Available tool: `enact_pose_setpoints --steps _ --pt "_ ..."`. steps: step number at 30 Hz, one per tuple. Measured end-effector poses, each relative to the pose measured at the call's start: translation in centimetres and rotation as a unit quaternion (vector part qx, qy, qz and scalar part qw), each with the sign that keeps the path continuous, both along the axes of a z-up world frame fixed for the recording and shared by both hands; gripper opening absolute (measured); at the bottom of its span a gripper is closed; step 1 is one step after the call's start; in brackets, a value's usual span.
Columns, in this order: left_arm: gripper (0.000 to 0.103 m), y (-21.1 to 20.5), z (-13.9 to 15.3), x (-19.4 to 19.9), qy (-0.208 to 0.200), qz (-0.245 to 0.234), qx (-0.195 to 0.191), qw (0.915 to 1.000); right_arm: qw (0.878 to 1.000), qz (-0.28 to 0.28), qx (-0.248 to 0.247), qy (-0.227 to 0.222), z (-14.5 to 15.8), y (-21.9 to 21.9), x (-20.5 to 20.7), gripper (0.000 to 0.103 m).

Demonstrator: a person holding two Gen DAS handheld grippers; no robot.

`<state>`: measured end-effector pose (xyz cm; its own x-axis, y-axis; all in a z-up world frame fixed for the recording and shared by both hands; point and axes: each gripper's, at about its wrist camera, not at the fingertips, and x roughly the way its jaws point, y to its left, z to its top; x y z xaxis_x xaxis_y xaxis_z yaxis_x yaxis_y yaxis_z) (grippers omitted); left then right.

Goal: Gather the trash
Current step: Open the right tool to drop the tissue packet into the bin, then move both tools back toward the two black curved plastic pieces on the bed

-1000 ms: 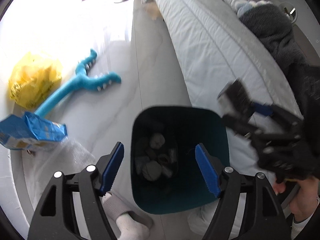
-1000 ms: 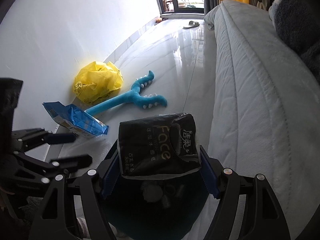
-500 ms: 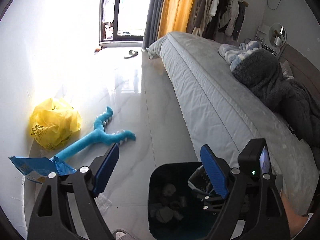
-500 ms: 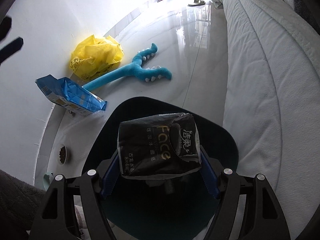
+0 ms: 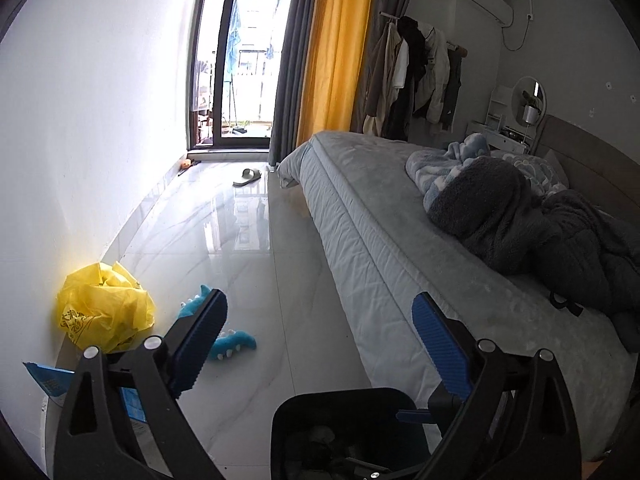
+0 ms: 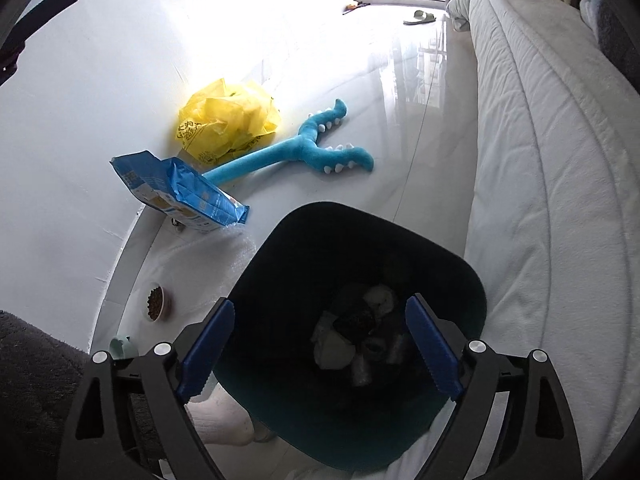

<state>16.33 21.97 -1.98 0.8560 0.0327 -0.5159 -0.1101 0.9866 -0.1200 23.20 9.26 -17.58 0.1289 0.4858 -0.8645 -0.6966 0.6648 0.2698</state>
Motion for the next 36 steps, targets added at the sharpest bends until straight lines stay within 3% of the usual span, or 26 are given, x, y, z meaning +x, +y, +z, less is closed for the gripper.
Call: enact_pose_setpoints --steps 6,14,24,36 --pt "0.096 -3.2 1.2 1.1 -0.017 -0.022 -0.004 0.9996 0.998 -0.019 0.046 -0.036 4.0 -3.6 0.7 0.089" --pt "0.096 -8.6 2.0 2.6 -0.03 -0.054 -0.017 0.9979 0.986 -0.053 0.062 -0.142 9.1 -10.9 1.6 0.089" --pt "0.096 -13.9 1.4 4.7 -0.021 -0.094 -0.038 0.9946 0.975 -0.137 0.066 -0.164 10.8 -20.1 3.9 0.089" --pt "0.096 -21.0 0.2 6.3 -0.003 -0.158 -0.008 0.9874 0.958 -0.208 0.036 -0.192 10.7 -29.0 5.4 0.089"
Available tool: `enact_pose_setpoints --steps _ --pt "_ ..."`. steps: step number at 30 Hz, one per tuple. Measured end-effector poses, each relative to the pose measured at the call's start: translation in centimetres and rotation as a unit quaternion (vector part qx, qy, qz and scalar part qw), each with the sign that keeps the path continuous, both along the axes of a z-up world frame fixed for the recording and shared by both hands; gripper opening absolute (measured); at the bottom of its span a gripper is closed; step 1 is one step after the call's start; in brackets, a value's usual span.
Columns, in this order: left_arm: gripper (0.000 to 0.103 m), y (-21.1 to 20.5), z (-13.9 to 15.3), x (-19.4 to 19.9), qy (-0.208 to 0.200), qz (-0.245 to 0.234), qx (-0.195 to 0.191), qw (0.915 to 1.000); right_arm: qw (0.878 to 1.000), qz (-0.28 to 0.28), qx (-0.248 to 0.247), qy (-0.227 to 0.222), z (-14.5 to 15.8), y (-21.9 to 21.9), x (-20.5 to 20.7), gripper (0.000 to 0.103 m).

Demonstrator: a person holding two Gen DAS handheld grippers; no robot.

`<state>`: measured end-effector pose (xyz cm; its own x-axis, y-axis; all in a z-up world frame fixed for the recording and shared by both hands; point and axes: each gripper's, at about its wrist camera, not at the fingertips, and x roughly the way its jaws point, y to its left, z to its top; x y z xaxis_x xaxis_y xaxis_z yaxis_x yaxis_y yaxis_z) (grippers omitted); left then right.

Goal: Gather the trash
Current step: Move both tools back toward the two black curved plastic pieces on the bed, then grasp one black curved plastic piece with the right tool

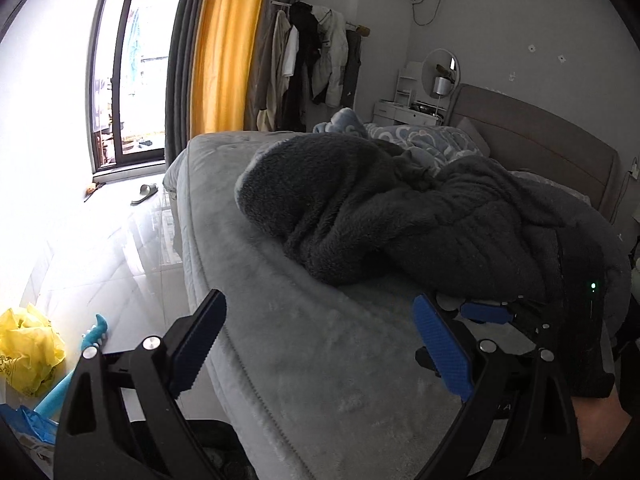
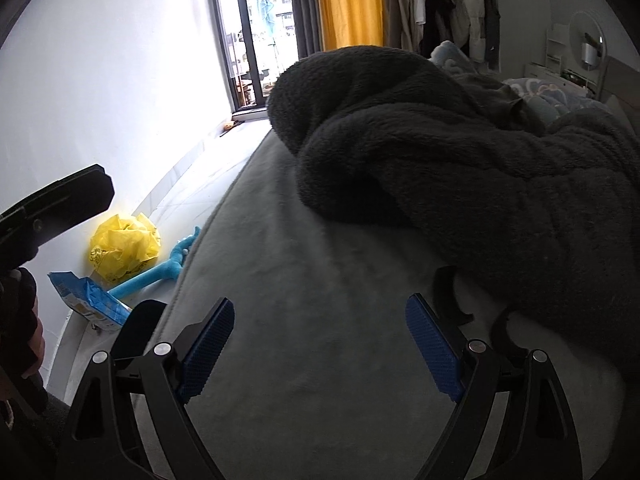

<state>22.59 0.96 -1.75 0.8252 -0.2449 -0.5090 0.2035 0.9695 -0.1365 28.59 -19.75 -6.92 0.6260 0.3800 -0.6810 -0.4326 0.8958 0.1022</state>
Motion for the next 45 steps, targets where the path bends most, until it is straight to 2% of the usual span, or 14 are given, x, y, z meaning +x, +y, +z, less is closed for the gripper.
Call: enact_pose_setpoints --steps 7,12,16,23,26,27,29,32,45 --pt "0.096 -3.3 -0.7 1.4 0.009 -0.039 -0.003 0.9992 0.999 -0.021 -0.019 -0.031 -0.2 -4.6 0.3 0.089" --pt "0.096 -5.2 -1.0 2.4 0.015 -0.069 0.0 0.9975 0.999 -0.019 -0.022 -0.038 -0.4 -7.6 1.0 0.089" --pt "0.096 -6.8 -1.2 2.7 0.006 -0.092 0.027 0.9954 0.999 -0.01 -0.024 -0.037 -1.2 -9.7 2.4 0.088" --pt "0.096 -8.7 -2.7 4.5 0.029 -0.122 0.019 0.9919 0.999 0.03 -0.039 0.003 -3.7 -11.6 4.7 0.063" --pt "0.096 -9.8 -3.6 5.1 0.038 -0.132 0.023 0.9903 0.997 0.039 -0.061 0.031 -5.4 -12.2 5.1 0.045" --pt "0.096 -10.1 -3.8 5.2 0.041 -0.135 0.024 0.9897 0.996 0.041 -0.063 0.04 -6.0 -12.5 5.2 0.032" --pt "0.096 -10.9 -4.5 5.7 0.05 -0.143 0.018 0.9883 0.997 0.049 -0.039 0.046 -6.2 -13.2 5.0 0.019" --pt "0.096 -12.0 -5.4 6.4 0.059 -0.15 0.011 0.9868 0.997 0.058 -0.006 0.044 -5.3 -14.3 4.2 0.01" --pt "0.096 -16.2 -8.5 8.8 0.089 -0.178 0.019 0.9799 0.997 0.054 0.024 0.041 -2.5 -19.4 0.2 0.01"
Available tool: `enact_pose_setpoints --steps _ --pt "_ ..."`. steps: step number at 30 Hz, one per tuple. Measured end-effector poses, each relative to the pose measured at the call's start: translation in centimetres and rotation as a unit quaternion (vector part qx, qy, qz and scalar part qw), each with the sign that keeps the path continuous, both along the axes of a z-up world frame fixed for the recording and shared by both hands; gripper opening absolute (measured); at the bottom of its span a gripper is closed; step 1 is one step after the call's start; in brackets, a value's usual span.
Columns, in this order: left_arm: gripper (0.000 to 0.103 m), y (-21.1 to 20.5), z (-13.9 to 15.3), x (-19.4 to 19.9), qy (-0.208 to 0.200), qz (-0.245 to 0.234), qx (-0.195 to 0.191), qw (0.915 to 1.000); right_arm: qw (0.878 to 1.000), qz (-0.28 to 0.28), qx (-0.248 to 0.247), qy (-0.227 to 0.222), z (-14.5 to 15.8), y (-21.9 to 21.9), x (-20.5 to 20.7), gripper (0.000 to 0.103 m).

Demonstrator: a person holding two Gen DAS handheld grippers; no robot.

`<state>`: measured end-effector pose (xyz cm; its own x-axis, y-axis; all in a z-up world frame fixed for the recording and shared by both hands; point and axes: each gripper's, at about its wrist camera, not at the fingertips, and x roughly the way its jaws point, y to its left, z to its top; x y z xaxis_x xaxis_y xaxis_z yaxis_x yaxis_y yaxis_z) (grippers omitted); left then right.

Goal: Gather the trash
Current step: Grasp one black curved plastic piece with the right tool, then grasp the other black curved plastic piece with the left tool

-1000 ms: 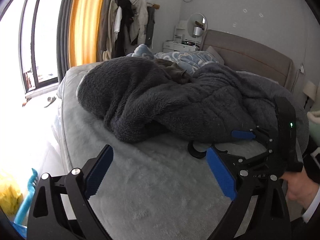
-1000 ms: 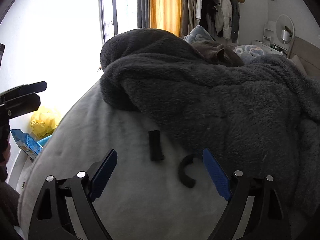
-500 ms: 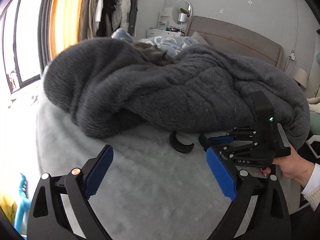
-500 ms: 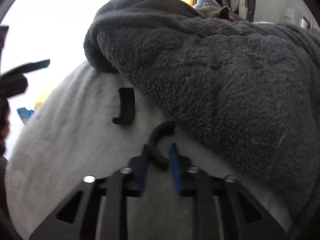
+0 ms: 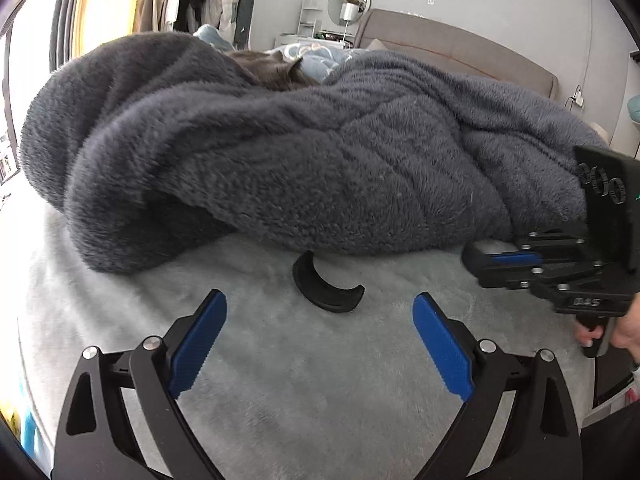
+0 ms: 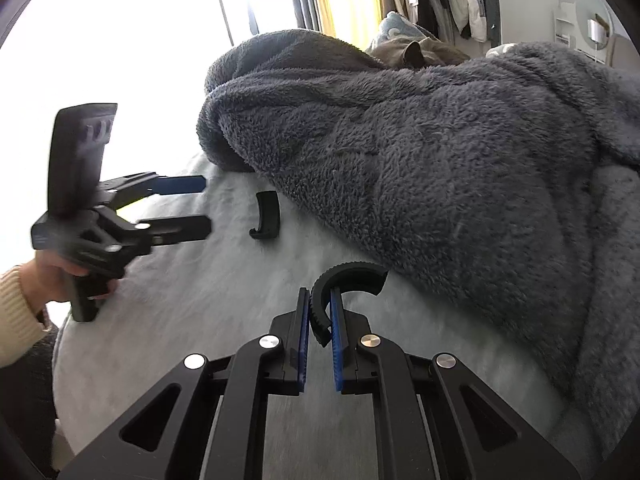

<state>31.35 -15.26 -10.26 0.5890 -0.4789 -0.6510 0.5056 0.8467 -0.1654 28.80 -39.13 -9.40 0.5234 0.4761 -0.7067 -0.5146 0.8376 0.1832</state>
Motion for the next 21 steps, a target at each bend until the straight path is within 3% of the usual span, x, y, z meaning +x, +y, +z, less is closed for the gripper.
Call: enact_pose_setpoints --steps 13,21 --pt "0.093 -2.4 -2.0 2.7 0.025 -0.001 0.01 0.9996 0.999 -0.02 0.022 0.035 -0.1 -2.6 -1.7 0.01" --pt "0.061 -3.6 -3.2 3.9 0.049 0.006 0.044 0.9978 0.999 -0.024 0.023 0.035 0.0 -3.0 -2.8 0.01"
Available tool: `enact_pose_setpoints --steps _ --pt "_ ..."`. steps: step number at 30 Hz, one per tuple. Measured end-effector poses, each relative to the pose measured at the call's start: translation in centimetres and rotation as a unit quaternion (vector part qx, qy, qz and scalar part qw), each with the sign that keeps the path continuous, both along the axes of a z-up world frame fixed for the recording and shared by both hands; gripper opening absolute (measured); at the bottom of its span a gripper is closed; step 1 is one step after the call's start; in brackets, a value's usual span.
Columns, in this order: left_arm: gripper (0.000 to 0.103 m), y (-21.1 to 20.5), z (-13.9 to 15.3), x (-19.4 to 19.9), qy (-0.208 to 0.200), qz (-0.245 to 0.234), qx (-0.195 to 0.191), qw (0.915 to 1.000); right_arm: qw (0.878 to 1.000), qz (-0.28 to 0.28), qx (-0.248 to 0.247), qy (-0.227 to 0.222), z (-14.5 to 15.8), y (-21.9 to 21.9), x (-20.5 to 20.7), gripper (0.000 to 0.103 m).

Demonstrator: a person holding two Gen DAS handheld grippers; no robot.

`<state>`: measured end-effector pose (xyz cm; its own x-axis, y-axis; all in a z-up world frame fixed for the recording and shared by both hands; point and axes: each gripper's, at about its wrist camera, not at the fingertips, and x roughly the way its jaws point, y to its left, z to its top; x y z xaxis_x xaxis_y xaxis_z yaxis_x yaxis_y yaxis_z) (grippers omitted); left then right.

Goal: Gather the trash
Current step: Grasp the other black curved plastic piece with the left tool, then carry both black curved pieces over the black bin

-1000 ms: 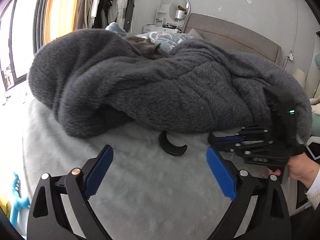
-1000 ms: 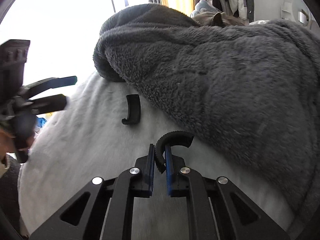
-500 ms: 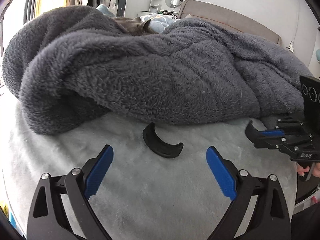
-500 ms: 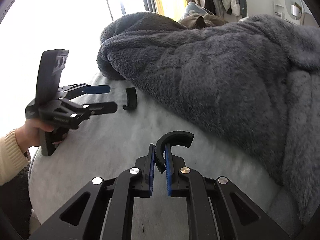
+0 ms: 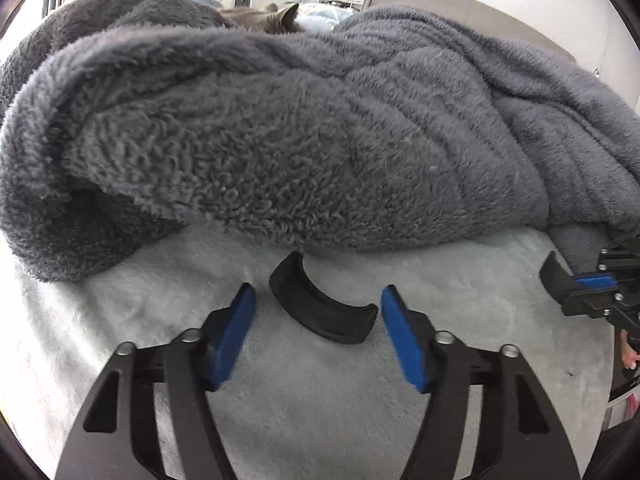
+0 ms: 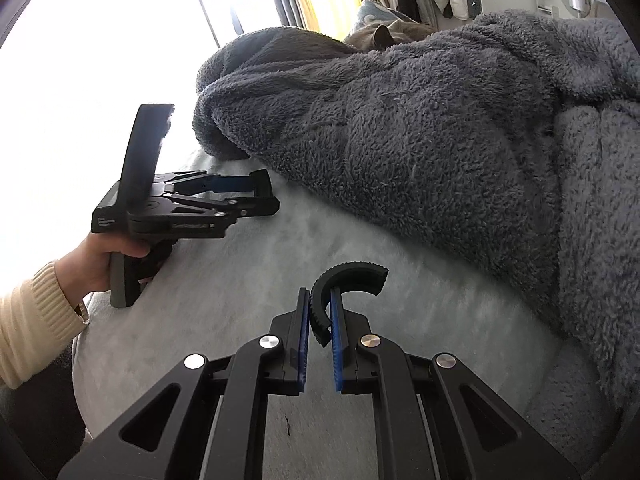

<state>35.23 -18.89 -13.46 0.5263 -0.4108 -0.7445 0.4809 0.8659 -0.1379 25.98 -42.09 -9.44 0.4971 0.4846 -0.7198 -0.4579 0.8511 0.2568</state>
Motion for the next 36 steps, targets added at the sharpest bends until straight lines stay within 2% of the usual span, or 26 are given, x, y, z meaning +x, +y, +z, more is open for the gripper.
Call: enact_pose_setpoints --steps 6,11,16,21,25,30,36 --pt "0.041 -0.7 0.1 -0.1 -0.011 -0.005 0.011 0.9999 1.0 -0.003 -0.009 0.004 -0.2 0.2 -0.1 0.01" --pt "0.041 -0.3 1.4 -1.3 -0.032 -0.01 -0.001 0.9994 1.0 -0.016 -0.009 0.003 0.2 0.5 -0.5 0.01" --pt "0.041 1.3 2.5 -3.2 -0.03 0.0 -0.023 0.9993 0.999 -0.037 0.003 0.009 0.8 1.0 -1.5 0.01" --pt "0.041 2.9 3.9 -5.6 -0.051 0.013 -0.023 0.9984 0.998 -0.061 0.016 0.008 2.0 2.8 -3.7 0.01" --pt "0.041 5.1 4.9 -8.0 -0.046 0.032 -0.041 0.9975 0.998 -0.065 0.015 -0.001 2.8 5.2 -6.4 0.01" --pt "0.041 6.9 5.3 -10.8 -0.061 0.036 -0.011 0.9974 0.997 -0.07 0.02 -0.016 3.7 8.3 -8.6 0.01" --pt "0.041 10.4 5.8 -13.7 -0.06 0.059 -0.009 0.9964 0.997 -0.071 0.006 -0.032 4.1 12.1 -10.2 0.01"
